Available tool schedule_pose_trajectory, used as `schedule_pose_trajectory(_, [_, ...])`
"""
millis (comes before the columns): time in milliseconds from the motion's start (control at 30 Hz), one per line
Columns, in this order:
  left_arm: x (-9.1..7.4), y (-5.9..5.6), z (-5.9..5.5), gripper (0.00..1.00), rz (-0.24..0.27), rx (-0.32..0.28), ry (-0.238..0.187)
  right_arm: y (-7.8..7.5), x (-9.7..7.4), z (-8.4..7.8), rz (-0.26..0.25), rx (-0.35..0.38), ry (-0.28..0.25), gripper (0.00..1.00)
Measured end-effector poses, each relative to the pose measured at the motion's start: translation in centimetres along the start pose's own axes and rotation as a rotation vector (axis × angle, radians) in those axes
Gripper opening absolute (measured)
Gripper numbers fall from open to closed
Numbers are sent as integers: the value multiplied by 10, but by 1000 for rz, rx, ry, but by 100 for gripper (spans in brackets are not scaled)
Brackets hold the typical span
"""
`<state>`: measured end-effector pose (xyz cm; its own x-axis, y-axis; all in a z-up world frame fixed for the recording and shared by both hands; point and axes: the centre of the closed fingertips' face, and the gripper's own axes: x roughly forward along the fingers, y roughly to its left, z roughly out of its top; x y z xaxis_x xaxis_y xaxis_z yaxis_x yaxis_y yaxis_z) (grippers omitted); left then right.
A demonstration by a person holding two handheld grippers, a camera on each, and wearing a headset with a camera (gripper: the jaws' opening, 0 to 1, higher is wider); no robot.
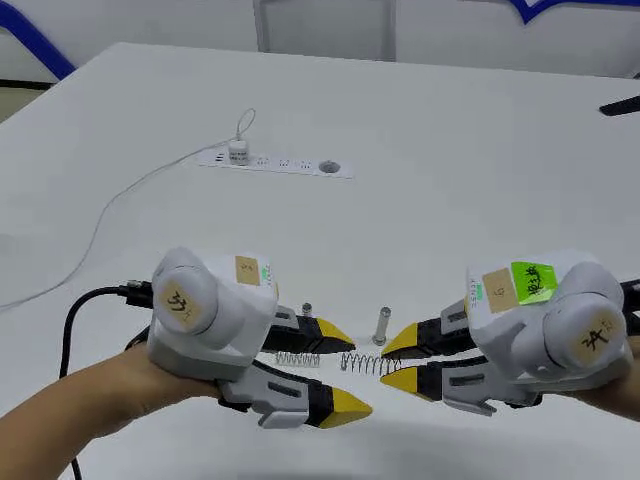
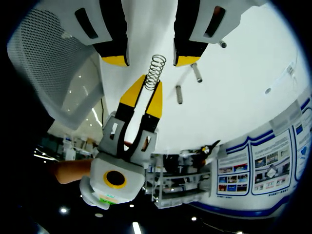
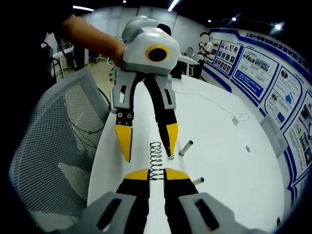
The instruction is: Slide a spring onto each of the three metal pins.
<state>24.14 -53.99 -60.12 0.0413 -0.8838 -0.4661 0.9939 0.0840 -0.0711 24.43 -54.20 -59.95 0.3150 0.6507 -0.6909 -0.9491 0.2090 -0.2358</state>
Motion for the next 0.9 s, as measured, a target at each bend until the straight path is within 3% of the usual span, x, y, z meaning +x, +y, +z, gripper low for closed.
schedule_pose_trajectory(700, [-9,-4,5,14,-15,-3,-39,9,0,8,37,-30,-23,10])
schedule_pose_trajectory(900, [-12,-7,7,11,-19,34,-49,11,0,9,41,-35,-28,10])
